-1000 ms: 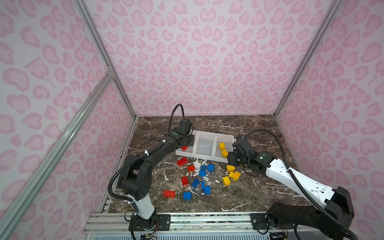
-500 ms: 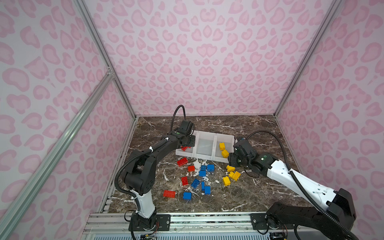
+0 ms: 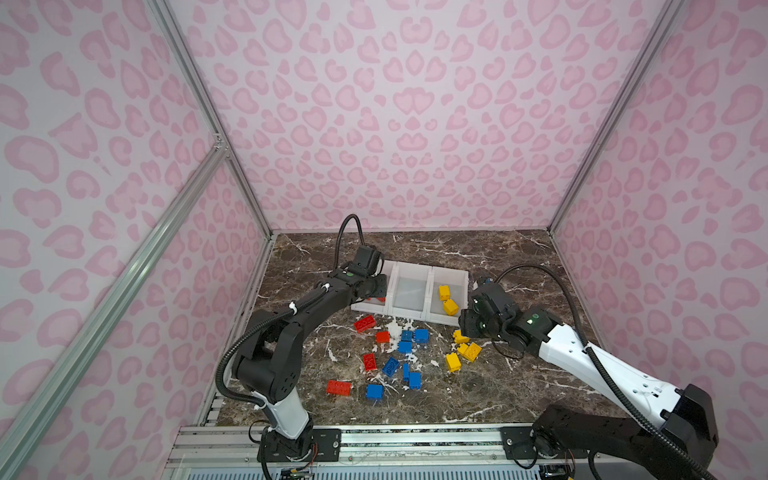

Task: Sort the legos into containers by color
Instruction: 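Release the red brick into the red compartment and withdraw the left gripper, then grasp a blue brick with the right gripper and lift it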

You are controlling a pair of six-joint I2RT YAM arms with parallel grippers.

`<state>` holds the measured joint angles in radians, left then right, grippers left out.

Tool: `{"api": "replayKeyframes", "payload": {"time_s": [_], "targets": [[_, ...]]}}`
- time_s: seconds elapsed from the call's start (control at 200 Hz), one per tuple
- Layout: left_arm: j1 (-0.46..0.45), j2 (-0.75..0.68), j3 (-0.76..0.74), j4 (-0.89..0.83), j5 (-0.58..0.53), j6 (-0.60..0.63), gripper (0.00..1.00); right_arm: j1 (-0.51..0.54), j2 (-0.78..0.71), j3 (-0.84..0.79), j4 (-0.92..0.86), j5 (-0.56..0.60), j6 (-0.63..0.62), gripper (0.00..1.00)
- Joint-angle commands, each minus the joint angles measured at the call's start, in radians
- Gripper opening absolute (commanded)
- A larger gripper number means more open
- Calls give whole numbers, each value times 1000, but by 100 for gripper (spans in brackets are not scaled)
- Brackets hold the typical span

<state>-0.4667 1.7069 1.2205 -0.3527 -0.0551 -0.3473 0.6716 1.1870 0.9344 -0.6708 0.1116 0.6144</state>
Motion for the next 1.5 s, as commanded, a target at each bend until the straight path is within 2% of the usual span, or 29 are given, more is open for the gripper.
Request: {"api": "replayKeyframes", "payload": {"time_s": [0.0,0.08,0.1,0.375,0.805,1.16,1.495], "targets": [[-2,-42,-43,39,18,-58,35,0,7,-17,16,-6,4,68],[-15,-79,-85,55,21,-84,35,11,28,-14,41,-51,-15,69],[-20,-86,-96,64,17,-88,40,19,36,-9,43,-54,-21,69],[-74,-164,-172,67,-21,-139,41,63,121,21,32,-36,-28,69],[-93,-325,-279,40,-53,-177,42,102,178,-16,69,-49,7,67],[-93,-462,-375,25,-56,-185,43,159,395,91,169,-17,95,67],[-93,-550,-453,24,-26,-175,43,201,559,202,186,31,173,67]]}}
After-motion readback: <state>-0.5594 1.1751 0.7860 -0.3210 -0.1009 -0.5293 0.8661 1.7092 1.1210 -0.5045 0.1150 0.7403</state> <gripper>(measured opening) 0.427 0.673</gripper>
